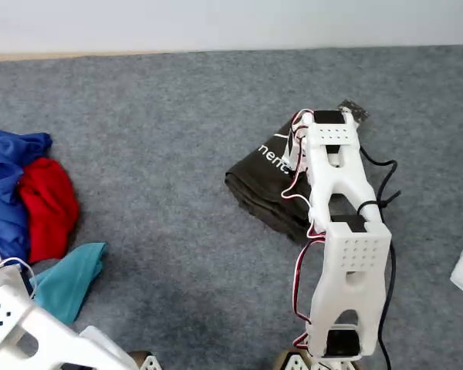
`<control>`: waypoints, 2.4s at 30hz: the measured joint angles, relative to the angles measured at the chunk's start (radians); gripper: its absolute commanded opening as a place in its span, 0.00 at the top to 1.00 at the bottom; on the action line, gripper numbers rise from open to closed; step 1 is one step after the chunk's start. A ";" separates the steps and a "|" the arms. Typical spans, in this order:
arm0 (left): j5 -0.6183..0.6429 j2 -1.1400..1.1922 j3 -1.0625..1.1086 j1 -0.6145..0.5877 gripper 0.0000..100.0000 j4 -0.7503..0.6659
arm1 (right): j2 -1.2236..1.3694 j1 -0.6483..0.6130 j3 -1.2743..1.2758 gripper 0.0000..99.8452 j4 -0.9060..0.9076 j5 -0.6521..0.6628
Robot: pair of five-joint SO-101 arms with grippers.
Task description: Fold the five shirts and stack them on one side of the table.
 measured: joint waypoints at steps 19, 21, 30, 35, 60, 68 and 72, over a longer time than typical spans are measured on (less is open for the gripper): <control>0.000 0.000 0.000 0.000 0.95 0.000 | -0.252 0.046 0.021 0.99 0.101 0.120; 0.000 0.000 0.000 0.000 0.95 0.000 | -0.324 0.046 0.021 0.99 0.118 0.161; 0.000 0.000 0.000 0.000 0.95 0.000 | -0.485 0.141 0.021 0.99 0.175 0.400; 0.000 0.000 0.000 0.000 0.95 0.000 | -0.528 0.262 0.021 0.99 0.224 0.585; 0.000 0.000 0.000 0.000 0.95 0.000 | -0.595 0.761 0.023 0.99 0.238 0.908; 0.000 0.000 0.000 0.000 0.95 0.000 | -0.595 0.838 0.023 0.99 0.117 0.974; 0.000 0.000 0.000 0.000 0.95 0.000 | -0.595 0.867 0.023 0.99 0.097 0.994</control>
